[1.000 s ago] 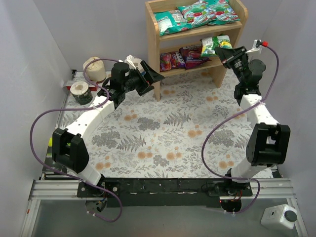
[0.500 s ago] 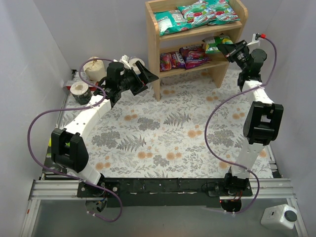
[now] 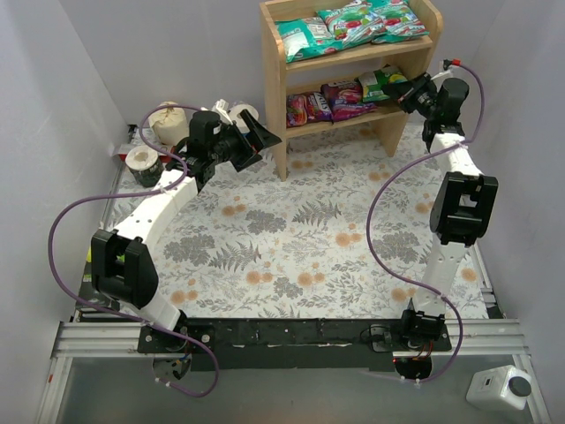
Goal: Place and organize the candy bags onto the shelf
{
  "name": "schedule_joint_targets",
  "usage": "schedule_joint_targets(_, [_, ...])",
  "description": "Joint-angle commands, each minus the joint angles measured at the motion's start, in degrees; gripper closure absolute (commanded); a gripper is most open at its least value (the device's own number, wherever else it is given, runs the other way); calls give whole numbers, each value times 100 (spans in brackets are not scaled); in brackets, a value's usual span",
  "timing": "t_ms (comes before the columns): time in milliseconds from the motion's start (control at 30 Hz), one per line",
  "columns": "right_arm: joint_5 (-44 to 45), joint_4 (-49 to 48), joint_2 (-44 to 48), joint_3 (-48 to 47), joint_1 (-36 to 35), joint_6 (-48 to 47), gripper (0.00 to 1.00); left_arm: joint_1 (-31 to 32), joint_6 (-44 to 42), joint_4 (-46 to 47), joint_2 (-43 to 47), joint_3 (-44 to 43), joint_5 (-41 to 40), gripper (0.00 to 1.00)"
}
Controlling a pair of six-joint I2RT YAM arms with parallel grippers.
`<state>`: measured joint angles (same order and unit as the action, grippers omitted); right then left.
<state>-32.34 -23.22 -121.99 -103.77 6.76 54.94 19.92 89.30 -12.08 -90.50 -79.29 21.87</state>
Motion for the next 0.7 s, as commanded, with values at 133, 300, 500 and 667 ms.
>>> schedule_joint_targets(133, [350, 1530, 281, 58, 413, -510, 99, -76, -106, -120, 147, -17, -34, 2])
schedule_joint_targets(300, [351, 2312, 168, -126, 413, -800, 99, -85, -114, -128, 94, -52, 2, 2])
schedule_joint_targets(500, [-88, 2753, -245, -776, 396, -871, 99, -85, -88, -128, 94, -17, 28, 2])
schedule_joint_targets(667, [-273, 3156, -711, -1593, 273, -836, 99, -76, -70, -128, 94, 18, 37, 2])
